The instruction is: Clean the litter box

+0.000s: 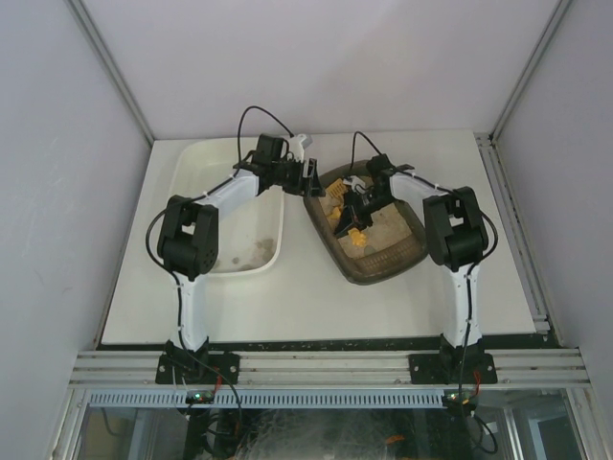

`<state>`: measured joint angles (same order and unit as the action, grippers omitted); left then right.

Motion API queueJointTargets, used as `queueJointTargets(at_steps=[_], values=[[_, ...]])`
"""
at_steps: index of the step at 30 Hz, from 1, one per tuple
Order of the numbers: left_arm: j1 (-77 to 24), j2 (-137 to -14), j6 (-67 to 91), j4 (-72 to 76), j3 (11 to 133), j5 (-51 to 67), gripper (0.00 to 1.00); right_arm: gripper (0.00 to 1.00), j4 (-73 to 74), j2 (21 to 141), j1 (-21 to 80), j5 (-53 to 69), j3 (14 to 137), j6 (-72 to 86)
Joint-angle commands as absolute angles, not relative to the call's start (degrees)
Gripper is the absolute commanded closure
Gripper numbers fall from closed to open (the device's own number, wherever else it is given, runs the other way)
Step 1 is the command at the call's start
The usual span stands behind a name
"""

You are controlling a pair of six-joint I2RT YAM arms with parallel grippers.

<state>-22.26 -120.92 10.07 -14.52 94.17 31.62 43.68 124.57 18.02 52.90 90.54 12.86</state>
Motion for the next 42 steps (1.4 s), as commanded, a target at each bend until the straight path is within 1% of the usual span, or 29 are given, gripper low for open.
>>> queueJointTargets(at_steps=[1,7,13,16,21,24,26,29,34,38,39,41,42], values=[[-22.66,-119.78,11.82,-12.58,98.13,32.94,0.26,1.00,50.80,128.54,23.75,56.97,93.30,8.04],[-22.74,-119.88,12.26,-12.44,98.46,32.68,0.26,1.00,54.53,128.55,26.67,56.60,93.78,4.77],[-22.76,-120.12,12.29,-12.13,99.18,32.37,0.26,1.00,49.12,129.16,26.41,65.49,90.79,6.72],[-22.84,-120.10,12.80,-12.06,99.51,32.41,0.26,1.00,41.51,129.31,24.36,69.13,88.75,12.85],[-22.85,-119.22,13.08,-11.49,98.66,32.77,0.26,1.00,19.73,126.23,19.56,73.10,79.57,30.67],[-22.85,-118.35,12.60,-11.43,97.62,32.90,0.26,1.00,13.32,123.36,17.62,72.75,76.16,33.36],[-22.82,-117.62,12.13,-11.77,97.14,32.85,0.26,1.00,12.87,121.69,17.11,72.24,75.18,32.55],[-23.10,-116.74,10.02,-14.86,97.88,31.15,0.24,1.00,16.19,119.49,16.71,69.61,74.79,29.15],[-23.18,-114.50,6.33,-18.37,97.28,27.50,0.17,1.00,22.07,115.69,16.79,63.84,74.55,22.62],[-23.16,-112.14,3.87,-20.76,96.03,26.09,0.16,1.00,24.55,113.97,16.58,61.18,74.56,18.84],[-23.06,-111.27,3.41,-21.15,95.25,25.60,0.14,1.00,24.86,113.85,16.49,61.16,74.54,18.22],[-23.11,-109.11,2.49,-21.91,94.13,24.78,0.02,1.00,25.01,113.67,16.14,61.85,74.54,17.77],[-23.08,-108.02,2.25,-22.44,93.72,24.15,0.00,1.00,25.05,113.68,15.98,62.34,74.58,17.65]])
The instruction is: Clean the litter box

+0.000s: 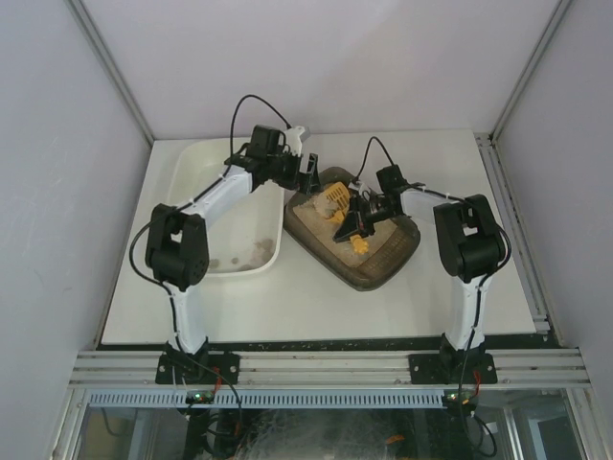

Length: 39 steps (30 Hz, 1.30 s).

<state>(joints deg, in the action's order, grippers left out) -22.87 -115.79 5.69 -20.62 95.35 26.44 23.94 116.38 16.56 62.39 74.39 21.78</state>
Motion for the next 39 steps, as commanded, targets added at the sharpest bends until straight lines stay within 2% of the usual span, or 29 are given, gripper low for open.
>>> queueJointTargets(at_steps=[1,14,19,22,27,32,36,39], values=[[-23.11,-106.52,1.97,-23.12,93.62,23.42,0.00,1.00,25.15,113.84,15.81,63.03,74.54,17.59],[-21.92,-89.72,-5.93,-37.73,93.14,14.47,0.00,1.00,21.96,108.57,13.58,67.84,70.88,22.74],[-19.74,-85.85,-6.35,-42.02,92.10,12.74,0.00,1.00,16.42,102.26,13.89,67.21,62.48,26.86],[-17.46,-83.78,-6.08,-42.23,90.27,10.50,0.00,1.00,6.03,97.16,13.68,66.65,54.84,33.09],[-14.38,-79.98,-7.34,-44.30,85.95,11.68,0.00,1.00,-22.77,90.26,14.05,66.40,40.03,50.18],[-14.32,-76.77,-10.62,-44.69,80.94,6.01,0.00,1.00,-33.42,84.49,14.17,62.04,33.29,53.62],[-14.27,-74.95,-11.69,-45.35,77.67,4.89,0.01,1.00,-36.98,85.49,15.98,61.93,31.46,53.63],[-14.29,-73.38,-11.80,-44.84,75.23,5.97,0.01,1.00,-55.72,90.27,11.78,61.40,24.95,64.61]])
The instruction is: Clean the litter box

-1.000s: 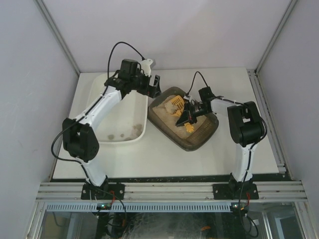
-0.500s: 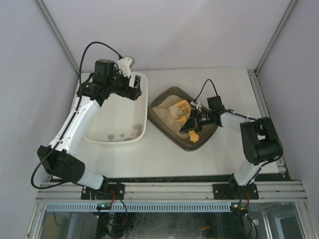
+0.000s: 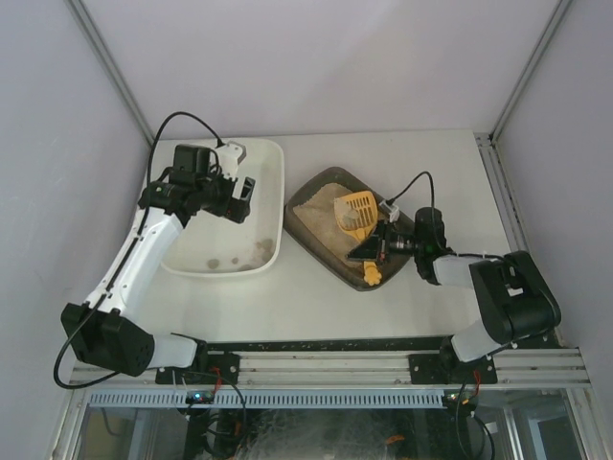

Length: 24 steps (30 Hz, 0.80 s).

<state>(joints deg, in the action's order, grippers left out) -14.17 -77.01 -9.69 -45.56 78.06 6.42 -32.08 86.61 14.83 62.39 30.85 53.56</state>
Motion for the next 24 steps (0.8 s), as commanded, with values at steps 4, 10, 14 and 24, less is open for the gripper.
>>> queueJointTargets(at_steps=[4,10,14,24], values=[[-14.30,-72.64,-12.46,-44.64,74.22,5.72,0.01,1.00,-69.56,96.01,15.55,62.23,24.30,73.74],[-14.30,-72.81,-13.27,-44.73,73.79,5.96,0.01,1.00,-82.55,102.75,15.72,61.61,25.69,81.31],[-14.34,-72.84,-13.46,-44.69,73.11,6.09,0.00,1.00,-83.80,102.66,13.64,60.74,25.32,82.35],[-14.37,-73.68,-13.62,-45.47,74.44,0.79,0.00,1.00,-85.61,104.51,10.84,61.64,26.42,85.02]])
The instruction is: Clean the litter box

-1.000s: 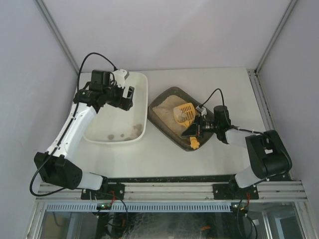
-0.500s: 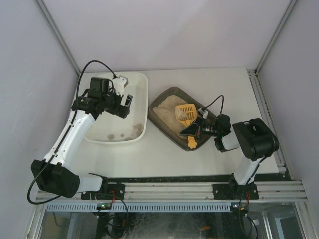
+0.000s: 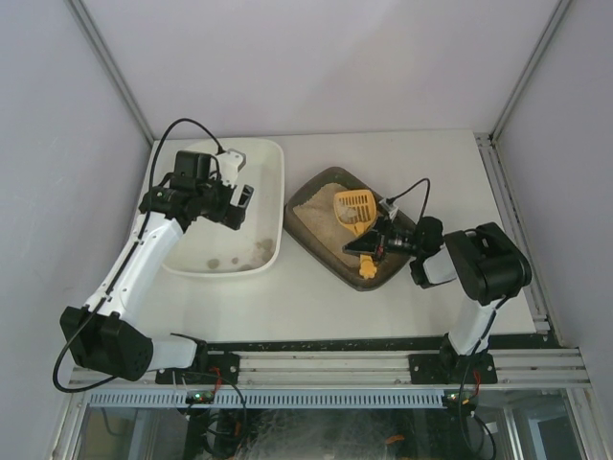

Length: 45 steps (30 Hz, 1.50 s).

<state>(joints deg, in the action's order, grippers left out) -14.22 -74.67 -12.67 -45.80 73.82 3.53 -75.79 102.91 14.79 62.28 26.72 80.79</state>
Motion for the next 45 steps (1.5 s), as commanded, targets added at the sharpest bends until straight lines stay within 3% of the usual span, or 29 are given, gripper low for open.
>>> queueJointTargets(at_steps=[1,6,10,15,19,23,28,31,36,40,45], values=[[-14.34,-73.35,-13.67,-45.12,74.44,0.53,0.00,1.00,-85.68,105.04,11.44,61.93,27.13,84.68],[-13.82,-73.12,-12.46,-45.85,76.61,-0.45,0.00,1.00,-69.95,100.34,18.08,62.73,30.04,75.07],[-13.53,-72.62,-10.57,-46.66,77.58,-2.36,0.00,1.00,-79.30,102.55,13.62,62.05,29.00,80.96],[-13.25,-72.58,-10.38,-46.67,77.78,-1.73,0.00,1.00,-71.37,101.44,16.84,63.12,30.30,76.23],[-13.03,-71.89,-10.84,-46.57,77.13,-0.38,0.02,1.00,-83.52,103.78,11.45,61.95,28.45,84.26],[-12.94,-71.76,-12.09,-46.78,77.33,0.29,0.02,1.00,-65.57,98.85,16.93,63.15,31.77,73.66],[-12.98,-70.93,-13.08,-47.54,77.89,2.20,0.02,1.00,-69.44,97.36,10.68,64.01,31.66,78.11],[-12.97,-70.86,-13.10,-47.39,77.66,1.32,0.03,1.00,-52.87,94.18,14.58,64.93,34.76,68.67],[-12.62,-70.25,-10.54,-45.17,77.41,-6.52,0.03,1.00,-53.69,92.52,13.44,65.50,36.49,70.91],[-8.05,-74.36,-10.94,-54.75,85.61,2.68,0.03,1.00,-36.83,89.71,16.33,65.98,41.85,61.32],[-1.31,-77.42,-10.49,-58.23,89.75,11.57,0.01,1.00,-29.39,89.46,17.98,64.75,46.69,59.88]])
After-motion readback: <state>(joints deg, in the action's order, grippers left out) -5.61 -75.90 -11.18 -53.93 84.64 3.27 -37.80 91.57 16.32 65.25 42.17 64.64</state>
